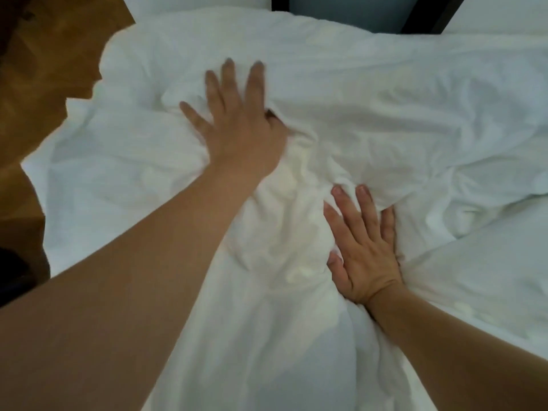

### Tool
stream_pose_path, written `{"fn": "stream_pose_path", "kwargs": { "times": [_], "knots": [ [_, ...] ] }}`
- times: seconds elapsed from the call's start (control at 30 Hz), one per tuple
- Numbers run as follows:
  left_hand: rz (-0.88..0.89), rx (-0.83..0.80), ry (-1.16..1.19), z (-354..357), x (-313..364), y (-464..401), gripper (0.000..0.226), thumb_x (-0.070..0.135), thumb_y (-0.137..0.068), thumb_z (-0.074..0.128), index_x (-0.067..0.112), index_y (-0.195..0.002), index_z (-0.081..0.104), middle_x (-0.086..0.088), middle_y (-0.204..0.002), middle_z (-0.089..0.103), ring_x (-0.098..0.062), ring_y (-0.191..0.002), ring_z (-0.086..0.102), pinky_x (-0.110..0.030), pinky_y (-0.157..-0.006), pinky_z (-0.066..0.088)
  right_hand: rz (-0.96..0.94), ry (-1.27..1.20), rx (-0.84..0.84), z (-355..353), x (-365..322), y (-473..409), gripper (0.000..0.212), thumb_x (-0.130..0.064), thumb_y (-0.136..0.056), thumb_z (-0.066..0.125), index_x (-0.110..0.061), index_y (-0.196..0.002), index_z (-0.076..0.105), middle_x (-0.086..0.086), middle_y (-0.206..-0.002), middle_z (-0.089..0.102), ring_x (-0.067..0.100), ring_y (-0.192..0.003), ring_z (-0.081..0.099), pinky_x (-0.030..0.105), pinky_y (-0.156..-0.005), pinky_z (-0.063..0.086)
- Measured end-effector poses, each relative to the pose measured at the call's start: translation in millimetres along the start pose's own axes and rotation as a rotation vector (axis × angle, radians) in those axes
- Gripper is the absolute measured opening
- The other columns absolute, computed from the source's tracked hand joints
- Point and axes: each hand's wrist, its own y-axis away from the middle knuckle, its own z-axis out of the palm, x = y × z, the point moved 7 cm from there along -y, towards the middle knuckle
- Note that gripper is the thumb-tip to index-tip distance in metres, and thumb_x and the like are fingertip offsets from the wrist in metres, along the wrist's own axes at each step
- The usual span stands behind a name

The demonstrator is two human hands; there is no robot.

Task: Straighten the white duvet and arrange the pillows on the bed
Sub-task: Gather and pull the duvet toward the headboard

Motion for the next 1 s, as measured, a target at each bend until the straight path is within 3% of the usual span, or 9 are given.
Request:
{"fn": "stream_pose_path", "kwargs": {
  "times": [0.1, 0.3, 0.43, 0.57, 0.7, 0.77, 0.83, 0.93, 1.0],
  "knots": [
    [0.103, -0.208, 0.006, 37.9, 23.0, 12.2, 0.064, 0.044, -0.095, 0.021, 0.037, -0.153, -0.005, 0.006, -0.162, -0.011, -0.023, -0.147, -0.017, -0.067, -0.109, -0.012, 0.010, 0.004, 0.008, -1.7, 1.4, 0.1, 0.072, -0.042, -0.084, 0.027, -0.025, -0.153, 0.011, -0.003, -0.161, 0.007, 0.023, -0.149, -0.003, 0.057, -0.114, 0.001],
    [0.143, -0.160, -0.077, 49.6, 15.6, -6.6, 0.067, 0.052, -0.092, 0.015, 0.036, -0.152, -0.009, 0.006, -0.162, -0.012, -0.023, -0.148, -0.016, -0.067, -0.108, -0.013, -0.001, -0.013, 0.034, -2.9, 1.0, -0.8, 0.073, -0.045, -0.086, 0.024, -0.019, -0.154, 0.013, -0.001, -0.161, 0.011, 0.021, -0.149, 0.001, 0.054, -0.116, 0.000],
    [0.103, -0.199, 0.087, 33.8, 5.7, 41.7, 0.062, 0.044, -0.099, 0.023, 0.030, -0.155, 0.000, 0.002, -0.163, -0.004, -0.022, -0.149, -0.008, -0.054, -0.117, -0.006, -0.005, -0.041, 0.057, -14.6, -0.9, -1.0, 0.071, -0.043, -0.086, 0.026, -0.018, -0.153, 0.021, -0.002, -0.160, 0.018, 0.020, -0.149, 0.006, 0.051, -0.117, 0.004],
    [0.281, 0.036, -0.021, 22.5, -25.0, 154.9, 0.060, 0.042, -0.098, 0.022, 0.017, -0.153, 0.021, -0.010, -0.160, 0.020, -0.033, -0.146, 0.015, -0.050, -0.118, 0.008, 0.012, -0.159, 0.030, -40.2, 1.3, 14.8, 0.066, -0.045, -0.090, 0.026, -0.019, -0.150, 0.030, -0.003, -0.158, 0.025, 0.018, -0.147, 0.016, 0.042, -0.117, 0.007],
    [0.066, -0.245, 0.048, -2.8, -15.1, 196.6, 0.058, 0.033, -0.096, 0.032, 0.018, -0.151, 0.023, -0.013, -0.158, 0.020, -0.035, -0.143, 0.022, -0.049, -0.117, 0.016, 0.075, -0.208, -0.115, -66.7, 8.3, 58.2, 0.055, -0.034, -0.100, 0.036, -0.013, -0.150, 0.028, 0.005, -0.160, 0.020, 0.017, -0.146, 0.017, 0.029, -0.116, 0.006],
    [0.156, -0.053, 0.034, -45.7, 24.0, 243.5, 0.056, 0.031, -0.083, 0.034, 0.011, -0.134, 0.046, -0.021, -0.134, 0.046, -0.040, -0.116, 0.049, -0.048, -0.097, 0.040, 0.031, -0.187, -0.166, -88.3, 8.7, 93.0, 0.049, -0.029, -0.101, 0.038, -0.010, -0.146, 0.036, 0.008, -0.156, 0.029, 0.020, -0.143, 0.027, 0.024, -0.112, 0.008],
    [0.346, 0.103, 0.055, -68.0, 70.9, 324.2, 0.042, 0.030, -0.072, 0.047, 0.011, -0.108, 0.057, -0.014, -0.105, 0.055, -0.035, -0.091, 0.053, -0.044, -0.076, 0.044, -0.048, -0.093, -0.206, -109.9, 13.2, 137.1, 0.047, -0.034, -0.101, 0.033, -0.012, -0.141, 0.044, 0.006, -0.152, 0.036, 0.020, -0.139, 0.033, 0.025, -0.112, 0.013],
    [0.741, -0.109, 0.062, -43.1, 127.7, 454.0, 0.027, 0.036, -0.075, 0.053, 0.020, -0.096, 0.056, -0.006, -0.093, 0.052, -0.029, -0.084, 0.049, -0.042, -0.071, 0.041, -0.043, 0.075, -0.339, -132.7, 41.5, 220.6, 0.059, -0.048, -0.098, 0.022, -0.024, -0.151, 0.025, -0.005, -0.159, 0.020, 0.010, -0.147, 0.014, 0.027, -0.118, 0.001],
    [0.819, -0.163, -0.116, -14.0, 125.7, 494.4, 0.023, 0.036, -0.081, 0.048, 0.020, -0.094, 0.058, -0.007, -0.093, 0.055, -0.030, -0.088, 0.050, -0.045, -0.080, 0.041, -0.001, 0.140, -0.413, -150.3, 62.6, 282.3, 0.067, -0.055, -0.091, 0.016, -0.030, -0.152, 0.018, -0.010, -0.161, 0.012, 0.007, -0.147, 0.006, 0.027, -0.116, -0.005]
  ]
}}
